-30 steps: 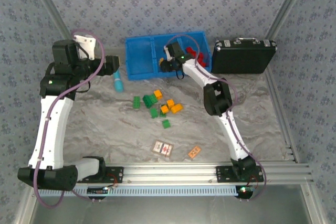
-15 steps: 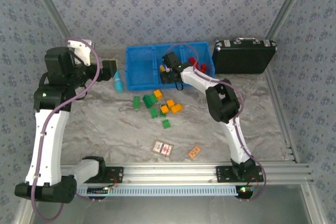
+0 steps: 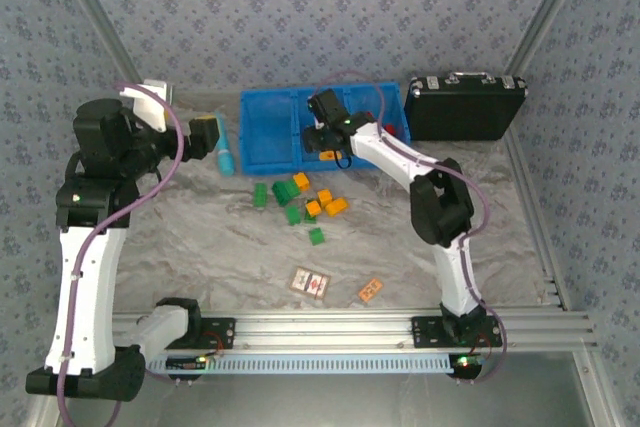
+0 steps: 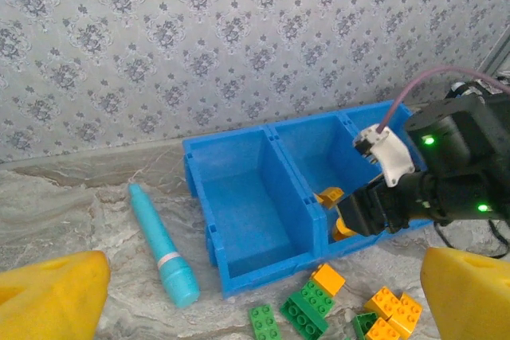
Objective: Sort the legos into containers by color
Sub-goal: Move the container to the top-center of the table, then move the lego to the center of the table.
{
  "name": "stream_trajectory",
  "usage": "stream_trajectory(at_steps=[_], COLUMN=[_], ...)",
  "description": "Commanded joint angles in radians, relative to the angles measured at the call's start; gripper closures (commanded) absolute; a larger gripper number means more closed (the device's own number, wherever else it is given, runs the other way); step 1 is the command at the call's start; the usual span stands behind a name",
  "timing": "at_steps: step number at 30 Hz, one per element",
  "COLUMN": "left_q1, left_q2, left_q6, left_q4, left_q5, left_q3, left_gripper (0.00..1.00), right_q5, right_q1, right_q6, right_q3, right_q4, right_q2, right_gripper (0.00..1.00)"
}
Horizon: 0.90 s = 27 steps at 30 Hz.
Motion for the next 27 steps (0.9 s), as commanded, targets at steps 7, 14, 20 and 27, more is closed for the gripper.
stream_trajectory(at_steps=[7, 14, 20, 27], left_q1=[-0.012, -0.036, -0.044, -0.048], left_q2=[-0.033, -0.053, -0.058, -0.068], left_q6=[-0.010, -0.004, -0.007, -0.009], left_q4=[0.020, 0.020, 0.020, 0.020], left_q5=[0.032, 0.026, 0.029, 0.029], left_q3=[-0.011, -0.023, -0.031, -0.034], left_gripper=[0.00, 0.00, 0.00, 0.00], right_q5=[-0.111, -0.087, -0.019, 0.071], right_q1=[0.074, 0.121, 0.156, 0.174], right_q6=[0.082, 0.092, 0.097, 0.119], right_q3=[-0.198, -0.318, -0.384, -0.429], right_q4=[0.036, 0.013, -0.050, -0.056], right_q2=[-0.119, -0.169, -0.194, -0.200], right_gripper=[0.49, 0.44, 0.39, 0.38])
